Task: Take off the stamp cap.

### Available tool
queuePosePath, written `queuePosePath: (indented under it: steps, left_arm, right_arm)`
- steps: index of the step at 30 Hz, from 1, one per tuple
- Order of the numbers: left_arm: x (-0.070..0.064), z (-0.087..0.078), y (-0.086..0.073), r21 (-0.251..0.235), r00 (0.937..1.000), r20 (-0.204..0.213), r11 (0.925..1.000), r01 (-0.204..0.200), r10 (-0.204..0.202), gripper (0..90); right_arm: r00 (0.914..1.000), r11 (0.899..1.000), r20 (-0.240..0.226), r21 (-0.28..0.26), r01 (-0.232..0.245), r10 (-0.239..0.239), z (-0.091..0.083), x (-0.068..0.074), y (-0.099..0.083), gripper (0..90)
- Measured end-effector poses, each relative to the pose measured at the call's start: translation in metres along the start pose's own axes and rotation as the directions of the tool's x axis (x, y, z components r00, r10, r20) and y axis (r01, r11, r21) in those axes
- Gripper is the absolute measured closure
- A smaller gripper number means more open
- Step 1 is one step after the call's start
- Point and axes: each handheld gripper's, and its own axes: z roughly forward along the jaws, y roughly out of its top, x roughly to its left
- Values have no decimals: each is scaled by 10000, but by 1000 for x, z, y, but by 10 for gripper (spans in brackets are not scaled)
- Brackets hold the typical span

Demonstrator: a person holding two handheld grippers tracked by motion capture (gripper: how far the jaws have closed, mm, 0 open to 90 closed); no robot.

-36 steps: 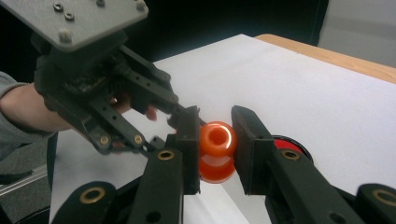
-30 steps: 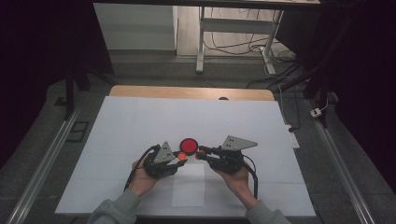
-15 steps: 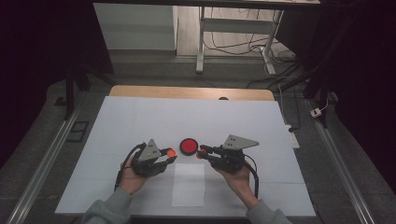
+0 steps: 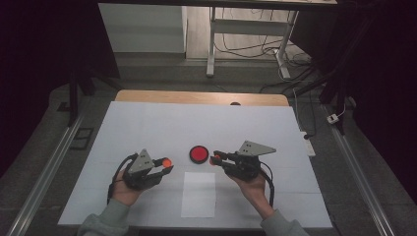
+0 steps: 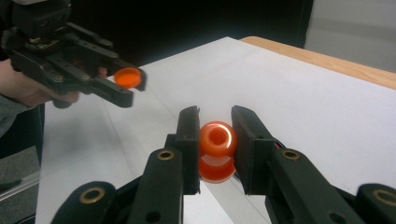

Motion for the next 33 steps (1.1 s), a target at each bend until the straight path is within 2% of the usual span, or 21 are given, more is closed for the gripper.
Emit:
queuePosePath:
  steps: [7,16,22,33]
  left_arm:
    - [9,-19,-21,44,9987,-279,9991,432,-431,649]
    - [12,-30,-34,43,9968,-369,9974,713,-711,649]
    - [14,-31,-40,130,9958,-390,9965,831,-826,648]
    - [16,-30,-40,158,9954,-358,9959,889,-883,648]
  right_arm:
    - [10000,10000,87,-42,5,-5,-2,-2,0,723]
    - [9998,10000,203,-59,-31,32,-3,-5,0,723]
    - [9997,10000,219,-71,-57,59,-4,-6,-1,723]
    - [9997,9999,240,-112,-73,76,-4,-6,0,723]
